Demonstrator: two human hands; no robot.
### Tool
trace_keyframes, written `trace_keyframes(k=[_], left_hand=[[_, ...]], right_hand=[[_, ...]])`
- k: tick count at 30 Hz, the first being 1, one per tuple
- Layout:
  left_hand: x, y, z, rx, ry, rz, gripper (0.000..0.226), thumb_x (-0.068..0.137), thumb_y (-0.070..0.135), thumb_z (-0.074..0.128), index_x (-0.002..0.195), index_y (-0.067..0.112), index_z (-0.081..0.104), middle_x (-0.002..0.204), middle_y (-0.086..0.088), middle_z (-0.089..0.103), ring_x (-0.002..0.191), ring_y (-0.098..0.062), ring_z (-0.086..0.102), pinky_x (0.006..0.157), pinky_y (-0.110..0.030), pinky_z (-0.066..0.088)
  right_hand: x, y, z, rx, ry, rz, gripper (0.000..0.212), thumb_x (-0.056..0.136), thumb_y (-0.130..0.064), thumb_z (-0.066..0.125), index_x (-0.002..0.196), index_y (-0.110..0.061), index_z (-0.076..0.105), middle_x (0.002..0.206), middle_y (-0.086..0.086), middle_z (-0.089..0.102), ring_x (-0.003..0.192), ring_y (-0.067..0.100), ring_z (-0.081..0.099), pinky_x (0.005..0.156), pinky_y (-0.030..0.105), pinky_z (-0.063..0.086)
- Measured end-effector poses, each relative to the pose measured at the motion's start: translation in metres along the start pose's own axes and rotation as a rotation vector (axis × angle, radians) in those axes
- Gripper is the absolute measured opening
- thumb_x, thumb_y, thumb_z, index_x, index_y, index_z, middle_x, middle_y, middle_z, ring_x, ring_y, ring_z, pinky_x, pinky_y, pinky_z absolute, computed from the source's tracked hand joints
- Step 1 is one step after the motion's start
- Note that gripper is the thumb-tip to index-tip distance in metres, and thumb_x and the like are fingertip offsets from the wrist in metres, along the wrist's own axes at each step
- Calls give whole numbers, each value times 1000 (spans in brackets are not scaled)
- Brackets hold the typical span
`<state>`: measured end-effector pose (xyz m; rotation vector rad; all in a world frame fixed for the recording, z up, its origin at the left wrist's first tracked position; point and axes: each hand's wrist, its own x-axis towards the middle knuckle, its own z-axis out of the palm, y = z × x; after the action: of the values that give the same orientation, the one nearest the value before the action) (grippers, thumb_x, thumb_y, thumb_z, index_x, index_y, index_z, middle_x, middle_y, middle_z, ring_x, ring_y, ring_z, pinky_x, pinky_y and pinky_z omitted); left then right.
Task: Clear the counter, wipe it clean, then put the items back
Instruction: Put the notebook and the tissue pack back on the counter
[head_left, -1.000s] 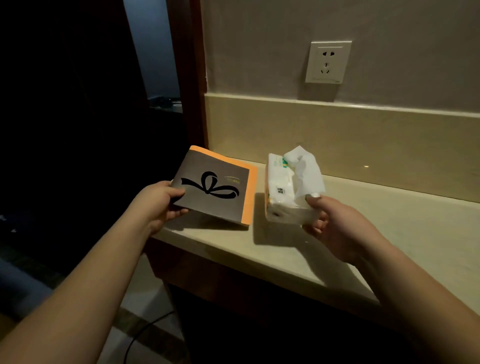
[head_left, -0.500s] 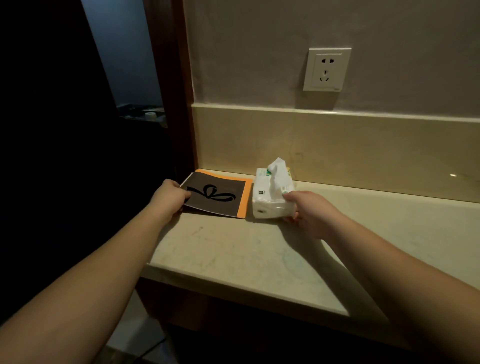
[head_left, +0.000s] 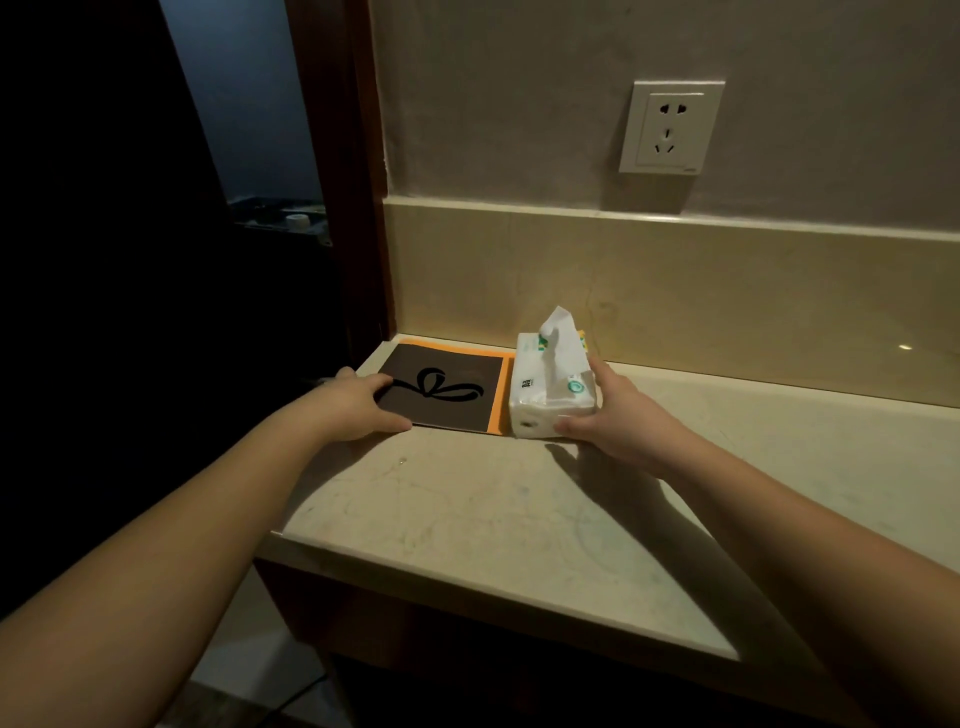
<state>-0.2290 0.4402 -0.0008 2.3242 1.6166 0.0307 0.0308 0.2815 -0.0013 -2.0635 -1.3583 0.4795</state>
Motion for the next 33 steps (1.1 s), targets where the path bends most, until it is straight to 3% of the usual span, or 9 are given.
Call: trace_keyframes(k=[3, 7, 12, 22, 27, 33], left_hand=[[3, 0, 3, 85, 62, -8, 73, 86, 59, 58, 148, 31, 34, 138, -11, 36, 119, -29, 46, 94, -37, 48], [7, -1, 2, 145, 97, 38, 69, 87, 59, 55, 147, 32, 35, 142, -9, 36, 131, -29, 31, 103, -42, 37], [10, -7, 1, 122, 71, 102, 69, 88, 59, 54, 147, 31, 35, 146, -4, 39, 132, -25, 35, 103, -40, 39], [11, -8, 0, 121, 92, 119, 64, 90, 56, 52, 145, 25, 41, 143, -2, 49, 124, -20, 50, 98, -33, 46], [8, -7, -1, 140, 102, 125, 61, 91, 56, 51, 144, 25, 43, 137, -2, 54, 118, -20, 53, 91, -32, 48], [8, -7, -1, 118, 90, 119, 61, 91, 56, 50, 143, 25, 43, 135, -4, 55, 117, -21, 53, 93, -36, 49]], right_hand=[[0, -6, 2, -124, 11, -61, 59, 80, -33, 70, 134, -27, 47, 121, 2, 59, 95, 19, 56, 75, 29, 43], [1, -12, 4, -146, 20, -78, 45, 81, -28, 67, 124, -21, 55, 111, 1, 65, 89, 19, 56, 71, 29, 41], [8, -19, 10, -150, 1, -82, 39, 82, -27, 64, 119, -23, 56, 102, -2, 67, 84, 17, 57, 66, 28, 40], [14, -28, 18, -181, 35, -67, 42, 84, -27, 63, 124, -17, 54, 112, 6, 65, 83, 19, 50, 67, 28, 37], [9, -22, 16, -192, 60, -84, 30, 83, -26, 61, 113, -23, 56, 94, -3, 63, 81, 18, 57, 57, 26, 38], [20, -19, 23, -203, 64, -44, 36, 83, -32, 62, 117, -21, 57, 103, 0, 67, 83, 19, 58, 66, 30, 44]])
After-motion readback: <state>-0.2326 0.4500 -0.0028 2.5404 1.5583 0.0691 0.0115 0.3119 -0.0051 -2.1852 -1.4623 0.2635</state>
